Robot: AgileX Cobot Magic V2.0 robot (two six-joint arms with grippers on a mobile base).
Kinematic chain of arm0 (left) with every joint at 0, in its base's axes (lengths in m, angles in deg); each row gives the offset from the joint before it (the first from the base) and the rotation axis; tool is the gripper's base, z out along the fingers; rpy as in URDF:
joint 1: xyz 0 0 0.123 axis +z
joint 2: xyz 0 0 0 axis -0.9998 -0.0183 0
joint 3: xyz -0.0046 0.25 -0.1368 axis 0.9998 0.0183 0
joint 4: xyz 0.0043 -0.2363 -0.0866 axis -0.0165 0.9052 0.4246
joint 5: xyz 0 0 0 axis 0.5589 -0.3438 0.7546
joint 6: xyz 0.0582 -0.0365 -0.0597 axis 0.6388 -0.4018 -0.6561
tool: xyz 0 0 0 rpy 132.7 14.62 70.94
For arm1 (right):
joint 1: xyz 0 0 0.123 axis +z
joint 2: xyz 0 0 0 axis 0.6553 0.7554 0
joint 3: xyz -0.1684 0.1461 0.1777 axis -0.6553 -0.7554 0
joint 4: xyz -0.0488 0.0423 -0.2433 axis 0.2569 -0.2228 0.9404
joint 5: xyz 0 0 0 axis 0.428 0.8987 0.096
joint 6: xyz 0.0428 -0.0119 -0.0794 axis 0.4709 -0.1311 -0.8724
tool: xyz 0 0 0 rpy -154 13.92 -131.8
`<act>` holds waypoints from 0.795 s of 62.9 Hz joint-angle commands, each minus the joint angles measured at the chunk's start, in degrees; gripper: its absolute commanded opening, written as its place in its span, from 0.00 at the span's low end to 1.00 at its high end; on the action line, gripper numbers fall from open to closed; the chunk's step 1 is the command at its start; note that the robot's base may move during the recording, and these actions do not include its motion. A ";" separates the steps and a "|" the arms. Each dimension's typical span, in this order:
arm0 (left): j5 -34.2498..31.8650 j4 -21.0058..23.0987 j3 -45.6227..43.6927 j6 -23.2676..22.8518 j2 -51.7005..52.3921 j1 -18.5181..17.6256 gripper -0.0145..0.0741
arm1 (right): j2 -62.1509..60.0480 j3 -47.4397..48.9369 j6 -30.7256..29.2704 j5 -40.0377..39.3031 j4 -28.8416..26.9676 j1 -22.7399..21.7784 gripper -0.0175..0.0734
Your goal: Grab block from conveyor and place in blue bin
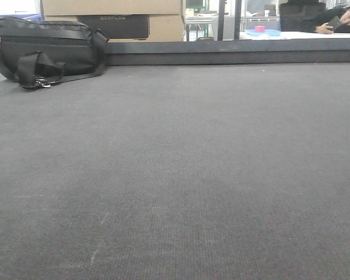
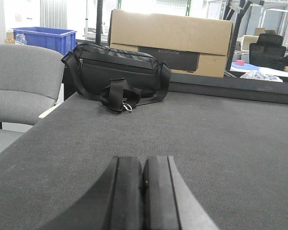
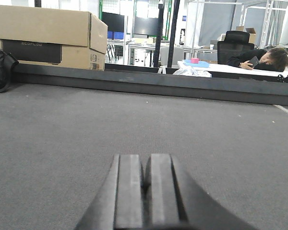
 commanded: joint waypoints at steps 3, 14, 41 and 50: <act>-0.95 -0.24 -0.16 -0.40 0.23 0.01 0.04 | 0.23 0.18 -0.27 -1.30 0.23 -0.02 0.01; -0.95 -0.24 -0.16 -0.40 0.23 0.01 0.04 | 0.23 0.18 -0.27 -1.30 0.23 -0.02 0.01; -0.95 -0.24 -0.16 -0.40 0.23 0.01 0.04 | 0.23 0.18 -0.27 -1.30 0.23 -0.02 0.01; -0.95 -0.24 -0.16 -0.40 0.23 0.01 0.04 | 0.23 0.18 -0.27 -1.30 0.23 -0.02 0.01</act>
